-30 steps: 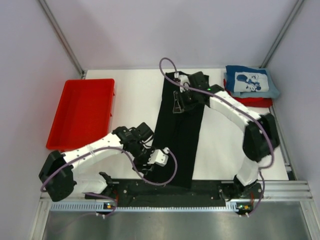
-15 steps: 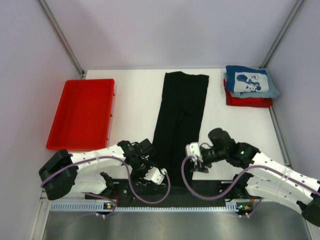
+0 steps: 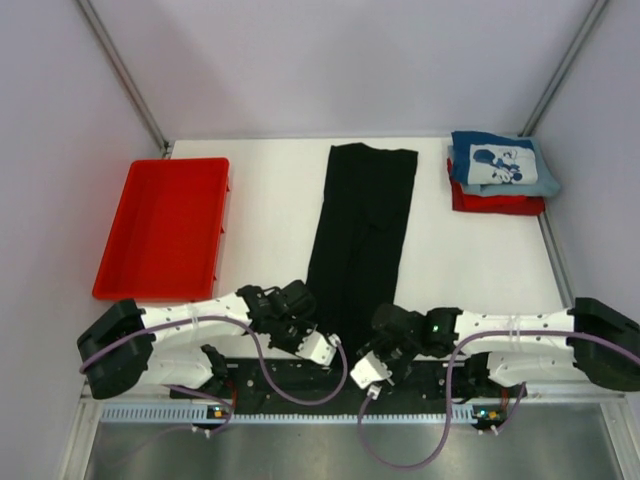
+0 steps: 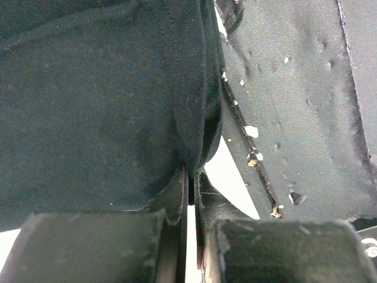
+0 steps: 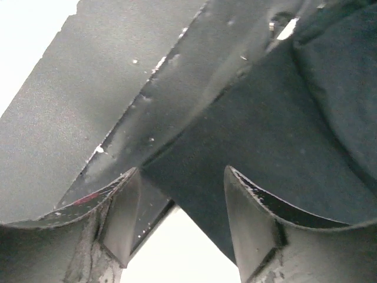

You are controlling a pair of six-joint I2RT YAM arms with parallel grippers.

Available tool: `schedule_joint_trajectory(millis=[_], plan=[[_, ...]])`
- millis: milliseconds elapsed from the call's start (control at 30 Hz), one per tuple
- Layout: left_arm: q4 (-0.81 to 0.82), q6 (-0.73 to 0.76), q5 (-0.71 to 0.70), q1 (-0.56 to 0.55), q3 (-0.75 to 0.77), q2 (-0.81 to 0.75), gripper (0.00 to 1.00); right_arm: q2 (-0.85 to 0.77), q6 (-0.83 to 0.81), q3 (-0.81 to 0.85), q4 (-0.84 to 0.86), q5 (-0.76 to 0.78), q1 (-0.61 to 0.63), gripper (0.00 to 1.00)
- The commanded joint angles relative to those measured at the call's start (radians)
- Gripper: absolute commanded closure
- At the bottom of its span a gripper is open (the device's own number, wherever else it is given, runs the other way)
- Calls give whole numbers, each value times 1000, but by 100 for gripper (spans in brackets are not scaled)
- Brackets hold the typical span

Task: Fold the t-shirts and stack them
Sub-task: Grab the bottom of the folded rectangular tshirt with both arms, then fold the folded rectangular tshirt in 1/3 of the way

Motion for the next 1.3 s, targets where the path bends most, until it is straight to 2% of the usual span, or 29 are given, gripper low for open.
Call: schedule_joint_trajectory(millis=[0, 33, 167, 267, 333, 467, 567, 667, 800, 933, 1100, 1267], plan=[[-49, -32, -14, -13, -5, 6, 100, 79, -64, -7, 74, -10, 66, 47], [-59, -35, -12, -12, -3, 4, 100, 89, -67, -3, 67, -25, 74, 53], [-108, -47, 12, -13, 24, -19, 100, 73, -43, -4, 58, -5, 77, 100], [-130, -99, -4, -6, 70, -37, 100, 1, 15, 13, 66, 45, 56, 100], [-141, -133, -23, 14, 124, -39, 100, -50, 80, 37, 86, 58, -7, 100], [-182, -177, 9, 121, 285, 2, 100, -140, 199, 60, 170, 62, -214, 100], [-205, -256, 5, 200, 436, 94, 100, -153, 301, 80, 265, 26, -381, 100], [-224, -285, -3, 302, 581, 205, 100, -104, 374, 123, 339, 29, -543, 100], [-224, -308, -23, 389, 775, 393, 100, 19, 483, 152, 547, -14, -671, 100], [-274, -336, -8, 439, 984, 567, 100, 152, 565, 160, 725, 36, -775, 100], [-297, -348, -15, 473, 1188, 740, 100, 309, 586, 264, 724, 65, -845, 100], [-287, -351, -34, 498, 1300, 849, 100, 388, 611, 313, 730, 67, -901, 100]])
